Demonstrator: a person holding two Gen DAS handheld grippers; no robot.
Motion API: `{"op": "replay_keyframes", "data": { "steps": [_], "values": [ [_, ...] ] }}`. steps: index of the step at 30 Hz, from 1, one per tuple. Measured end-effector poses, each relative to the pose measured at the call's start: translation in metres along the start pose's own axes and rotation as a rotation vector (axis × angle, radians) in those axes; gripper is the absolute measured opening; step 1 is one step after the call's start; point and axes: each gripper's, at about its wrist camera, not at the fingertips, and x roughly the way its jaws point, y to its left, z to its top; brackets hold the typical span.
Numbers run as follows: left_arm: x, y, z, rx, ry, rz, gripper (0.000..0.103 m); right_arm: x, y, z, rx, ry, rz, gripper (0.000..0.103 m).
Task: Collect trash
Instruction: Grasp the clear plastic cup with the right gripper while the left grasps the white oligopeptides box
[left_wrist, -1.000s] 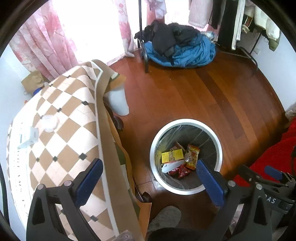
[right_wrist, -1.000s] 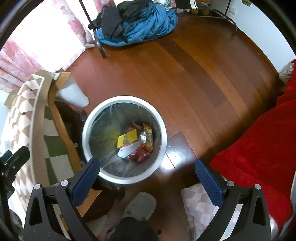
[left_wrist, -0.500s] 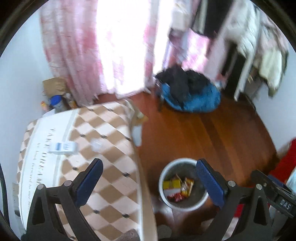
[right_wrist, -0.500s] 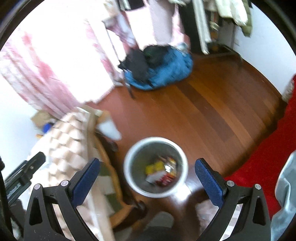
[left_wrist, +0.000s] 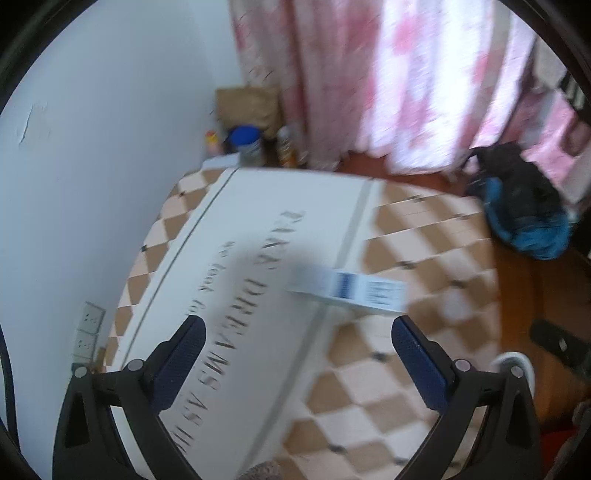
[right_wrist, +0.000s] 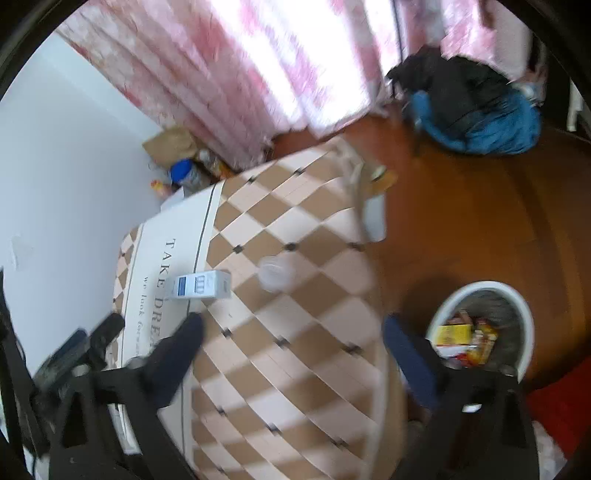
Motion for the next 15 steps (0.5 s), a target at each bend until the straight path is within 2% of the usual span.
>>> {"op": "replay_keyframes", "data": {
  "steps": [1,2,4,7,12,14,15],
  "values": [
    [0.016,0.006,0.003,-0.002,0.027,0.011,0.103,0.025,0.009,0.008,0.002,0.028,-0.016,0.078],
    [0.021,0.008,0.003,-0.006,0.044,0.012,0.103,0.039,0.013,0.010,0.003,0.043,-0.022,0.076],
    [0.041,0.013,0.008,-0.017,0.082,0.004,0.103,0.079,0.020,0.021,0.020,0.091,-0.044,0.076],
    [0.061,0.014,0.017,-0.047,0.149,-0.042,0.103,0.117,0.018,0.034,0.053,0.134,-0.068,0.076],
    [0.094,0.002,0.032,-0.129,0.273,-0.166,0.103,0.150,0.016,0.038,0.089,0.175,-0.062,0.069],
    [0.103,-0.003,0.034,-0.178,0.322,-0.207,0.103,0.148,0.021,0.039,0.072,0.156,-0.045,0.054],
    [0.107,-0.004,0.034,-0.203,0.343,-0.224,0.102,0.149,0.022,0.039,0.066,0.158,-0.055,0.052]
  ]
}}
